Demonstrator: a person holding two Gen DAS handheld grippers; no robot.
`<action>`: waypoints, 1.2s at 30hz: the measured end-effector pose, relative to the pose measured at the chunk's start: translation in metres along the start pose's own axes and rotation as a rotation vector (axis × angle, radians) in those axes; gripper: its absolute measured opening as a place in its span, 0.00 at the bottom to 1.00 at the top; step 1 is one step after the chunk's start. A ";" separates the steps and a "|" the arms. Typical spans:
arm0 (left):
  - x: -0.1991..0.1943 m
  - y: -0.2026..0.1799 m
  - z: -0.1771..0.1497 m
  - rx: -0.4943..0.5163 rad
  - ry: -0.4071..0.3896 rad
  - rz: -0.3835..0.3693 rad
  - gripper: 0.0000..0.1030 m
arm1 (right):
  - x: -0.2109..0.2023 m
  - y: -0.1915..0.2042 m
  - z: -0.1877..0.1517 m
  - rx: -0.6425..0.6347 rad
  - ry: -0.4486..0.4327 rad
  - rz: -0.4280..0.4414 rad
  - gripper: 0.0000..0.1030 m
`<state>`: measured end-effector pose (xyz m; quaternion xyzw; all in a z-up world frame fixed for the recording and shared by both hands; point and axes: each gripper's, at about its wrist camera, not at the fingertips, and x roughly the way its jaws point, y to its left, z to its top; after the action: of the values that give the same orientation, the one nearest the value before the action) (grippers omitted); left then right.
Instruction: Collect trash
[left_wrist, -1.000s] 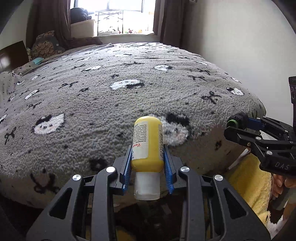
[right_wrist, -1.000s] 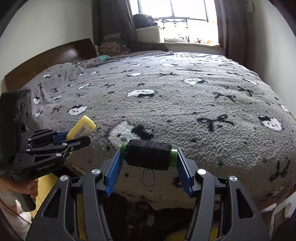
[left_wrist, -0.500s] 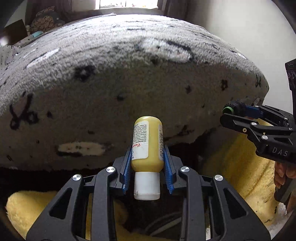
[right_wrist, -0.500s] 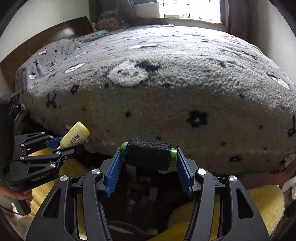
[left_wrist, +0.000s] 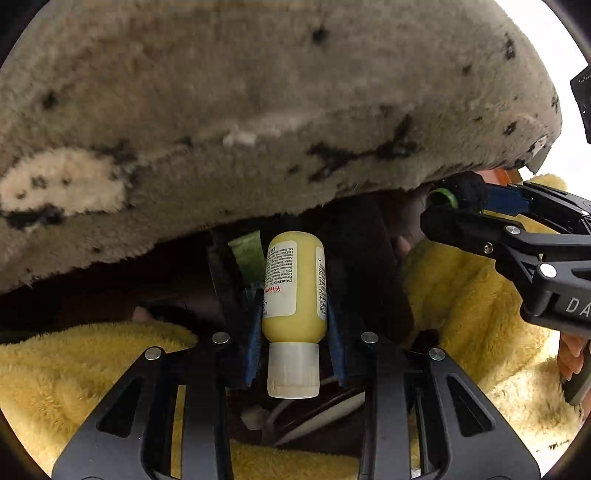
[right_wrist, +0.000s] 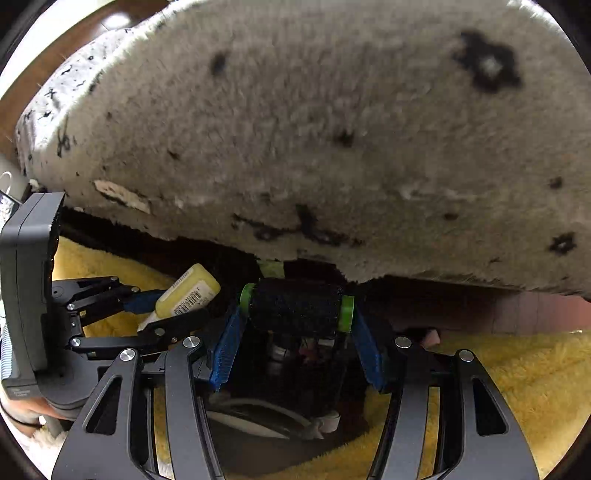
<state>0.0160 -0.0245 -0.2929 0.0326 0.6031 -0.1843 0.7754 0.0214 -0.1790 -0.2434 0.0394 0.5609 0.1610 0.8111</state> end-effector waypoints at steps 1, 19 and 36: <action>0.002 0.001 0.000 0.000 0.007 0.001 0.28 | 0.001 0.001 0.000 -0.002 0.004 0.004 0.55; -0.066 -0.006 0.011 0.001 -0.195 0.128 0.62 | -0.057 -0.003 0.014 0.026 -0.151 -0.063 0.89; -0.267 -0.040 0.010 -0.060 -0.773 0.312 0.90 | -0.249 0.038 0.023 -0.008 -0.724 -0.267 0.97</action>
<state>-0.0422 0.0017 -0.0308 0.0292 0.2605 -0.0455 0.9639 -0.0445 -0.2166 -0.0025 0.0171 0.2380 0.0317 0.9706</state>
